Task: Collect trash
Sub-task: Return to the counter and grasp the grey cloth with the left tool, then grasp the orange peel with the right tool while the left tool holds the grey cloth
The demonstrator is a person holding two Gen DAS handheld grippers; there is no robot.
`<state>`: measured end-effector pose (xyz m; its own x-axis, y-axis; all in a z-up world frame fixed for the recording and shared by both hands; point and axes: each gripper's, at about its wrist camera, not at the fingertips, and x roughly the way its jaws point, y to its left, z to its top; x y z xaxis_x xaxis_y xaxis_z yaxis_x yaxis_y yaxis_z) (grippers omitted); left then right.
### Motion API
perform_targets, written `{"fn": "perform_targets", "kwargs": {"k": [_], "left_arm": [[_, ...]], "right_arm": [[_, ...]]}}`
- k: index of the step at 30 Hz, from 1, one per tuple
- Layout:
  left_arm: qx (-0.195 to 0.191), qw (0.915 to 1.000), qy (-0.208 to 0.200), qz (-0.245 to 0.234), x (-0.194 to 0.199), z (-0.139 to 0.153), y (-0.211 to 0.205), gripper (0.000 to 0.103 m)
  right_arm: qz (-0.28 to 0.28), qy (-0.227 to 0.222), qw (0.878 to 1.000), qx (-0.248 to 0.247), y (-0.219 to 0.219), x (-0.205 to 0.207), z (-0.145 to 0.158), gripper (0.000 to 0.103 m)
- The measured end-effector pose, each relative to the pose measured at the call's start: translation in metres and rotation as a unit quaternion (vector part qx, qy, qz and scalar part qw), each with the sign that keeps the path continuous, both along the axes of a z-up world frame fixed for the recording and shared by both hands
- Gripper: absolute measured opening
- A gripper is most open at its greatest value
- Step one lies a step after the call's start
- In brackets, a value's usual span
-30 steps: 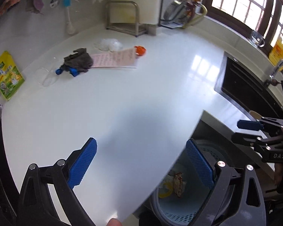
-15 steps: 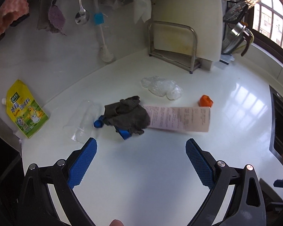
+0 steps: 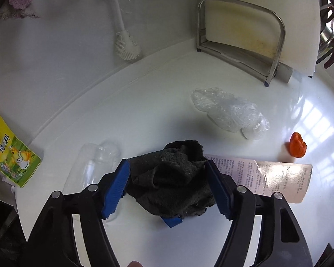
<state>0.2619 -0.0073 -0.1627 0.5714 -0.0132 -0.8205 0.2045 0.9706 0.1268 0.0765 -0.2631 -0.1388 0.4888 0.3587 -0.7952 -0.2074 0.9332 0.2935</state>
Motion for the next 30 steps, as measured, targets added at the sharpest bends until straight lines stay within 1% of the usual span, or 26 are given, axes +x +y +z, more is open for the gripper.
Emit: {"fn": "perform_targets", "kwargs": {"k": [4, 5, 6, 7, 8, 9, 11, 15, 18, 20, 24, 26, 27, 30], "left_arm": [[0.022, 0.9996, 0.0, -0.019, 0.005, -0.006, -0.004, 0.062], [0.026, 0.9993, -0.002, -0.026, 0.005, -0.006, -0.004, 0.048], [0.03, 0.999, -0.003, -0.032, 0.005, -0.006, -0.005, 0.039], [0.038, 0.9986, -0.002, -0.035, 0.006, -0.008, -0.005, 0.022], [0.039, 0.9985, -0.003, -0.038, 0.007, -0.008, -0.004, 0.012], [0.032, 0.9987, -0.003, -0.04, 0.007, -0.007, -0.002, 0.01], [0.019, 0.9989, -0.02, -0.038, 0.004, 0.003, 0.003, 0.009], [-0.018, 0.9976, -0.06, -0.029, -0.008, 0.037, 0.016, 0.008], [-0.044, 0.9952, -0.084, -0.025, -0.021, 0.062, 0.024, 0.008], [-0.052, 0.9937, -0.097, -0.023, -0.03, 0.076, 0.025, 0.008], [-0.06, 0.9896, -0.128, -0.026, -0.055, 0.101, 0.023, 0.008], [-0.066, 0.9874, -0.141, -0.029, -0.069, 0.111, 0.021, 0.008], [-0.072, 0.9866, -0.143, -0.029, -0.075, 0.115, 0.02, 0.008], [-0.084, 0.9853, -0.146, -0.028, -0.092, 0.122, 0.02, 0.008]], "right_arm": [[0.001, -0.008, 1.0, 0.001, 0.006, 0.02, 0.003, 0.055], [0.002, -0.008, 1.0, 0.0, 0.008, 0.026, 0.002, 0.055], [0.001, -0.009, 1.0, -0.001, 0.009, 0.029, 0.001, 0.055], [-0.001, -0.009, 1.0, 0.001, 0.009, 0.033, -0.001, 0.055], [-0.003, -0.007, 1.0, 0.003, 0.008, 0.038, -0.003, 0.055], [-0.006, -0.007, 1.0, 0.004, 0.007, 0.043, -0.003, 0.055], [-0.015, -0.01, 1.0, 0.008, 0.004, 0.053, -0.004, 0.055], [-0.038, -0.011, 0.999, 0.02, -0.005, 0.079, -0.006, 0.055], [-0.049, -0.008, 0.998, 0.025, -0.01, 0.102, -0.01, 0.055], [-0.053, -0.003, 0.998, 0.029, -0.012, 0.119, -0.015, 0.055], [-0.054, 0.01, 0.998, 0.007, -0.011, 0.15, -0.031, 0.055], [-0.052, 0.021, 0.998, 0.013, -0.011, 0.161, -0.039, 0.055], [-0.05, 0.029, 0.998, 0.016, -0.008, 0.166, -0.044, 0.055], [-0.036, 0.032, 0.999, 0.002, 0.005, 0.173, -0.05, 0.055]]}}
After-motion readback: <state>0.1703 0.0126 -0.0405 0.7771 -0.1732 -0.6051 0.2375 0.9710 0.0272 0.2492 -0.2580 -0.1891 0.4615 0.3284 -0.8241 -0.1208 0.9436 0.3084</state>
